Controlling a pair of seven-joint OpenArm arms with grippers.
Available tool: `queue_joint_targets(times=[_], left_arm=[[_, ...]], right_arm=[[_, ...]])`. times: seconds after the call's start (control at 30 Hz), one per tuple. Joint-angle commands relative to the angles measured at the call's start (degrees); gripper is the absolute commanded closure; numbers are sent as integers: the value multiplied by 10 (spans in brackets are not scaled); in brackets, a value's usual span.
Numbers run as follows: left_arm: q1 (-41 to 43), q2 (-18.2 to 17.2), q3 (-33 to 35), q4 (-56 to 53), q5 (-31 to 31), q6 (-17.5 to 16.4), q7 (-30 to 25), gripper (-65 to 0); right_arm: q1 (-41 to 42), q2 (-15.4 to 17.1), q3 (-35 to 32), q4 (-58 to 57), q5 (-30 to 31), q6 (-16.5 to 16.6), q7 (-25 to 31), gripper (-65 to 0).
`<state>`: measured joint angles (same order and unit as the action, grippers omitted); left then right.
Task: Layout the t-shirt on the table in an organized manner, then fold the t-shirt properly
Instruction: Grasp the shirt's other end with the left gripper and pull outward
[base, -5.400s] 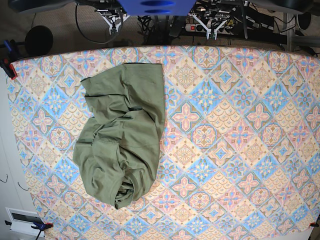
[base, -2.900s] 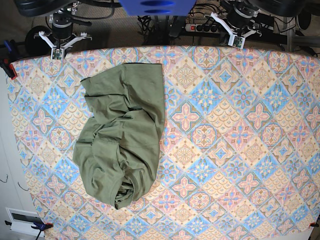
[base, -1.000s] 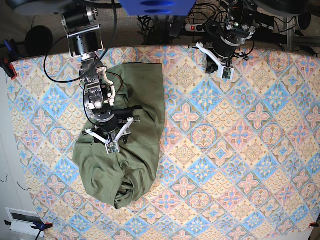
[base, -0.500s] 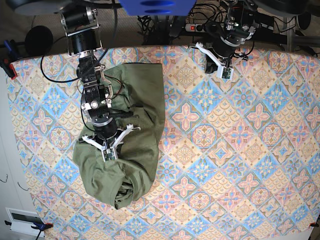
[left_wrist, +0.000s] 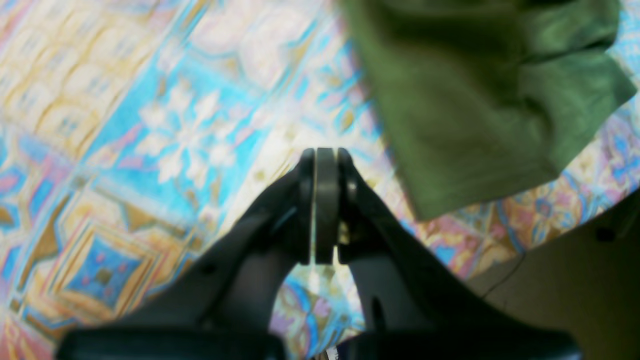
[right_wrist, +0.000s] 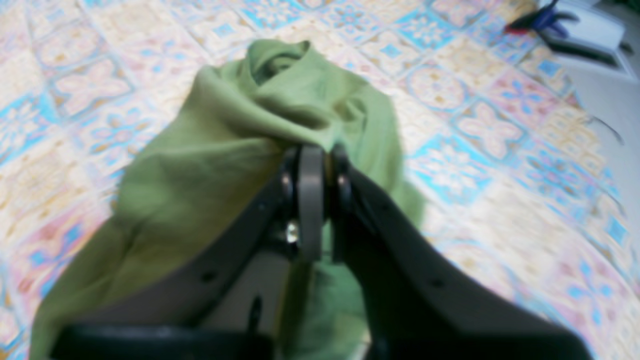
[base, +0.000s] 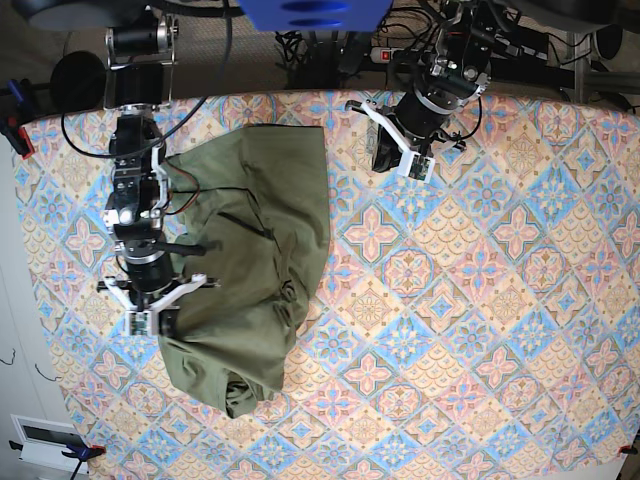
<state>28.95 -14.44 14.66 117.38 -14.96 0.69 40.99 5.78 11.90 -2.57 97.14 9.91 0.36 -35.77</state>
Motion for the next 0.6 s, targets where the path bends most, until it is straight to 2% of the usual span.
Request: queue_joint_targets(times=[0.0,0.1,0.17,0.3,0.4,0.57], left_arm=[[-9,0,10,9,-1,-4,-7,0],[-24,0,29,8,-1,-4,-7,-6],[-27,0,44,8,-1,-4,-7,-64],[-38,4,75,6,0,-4,27,-229],[-53,9,100,-4,0,-5,42,-312],[-73,25,123,-39,-5,-5,39,-322]], right_arm=[[13,9,17,-2,5,-5,16,-4],[26,10,41,-21,11,-5,17,-4],[36,13,51,-25,12,-5,17,-4],[47,41,53,-37,12,-5,18,-4],[58,52,54,-47,12,-5,18,-3],[66,61,55,-57,12,-5,18,-3]])
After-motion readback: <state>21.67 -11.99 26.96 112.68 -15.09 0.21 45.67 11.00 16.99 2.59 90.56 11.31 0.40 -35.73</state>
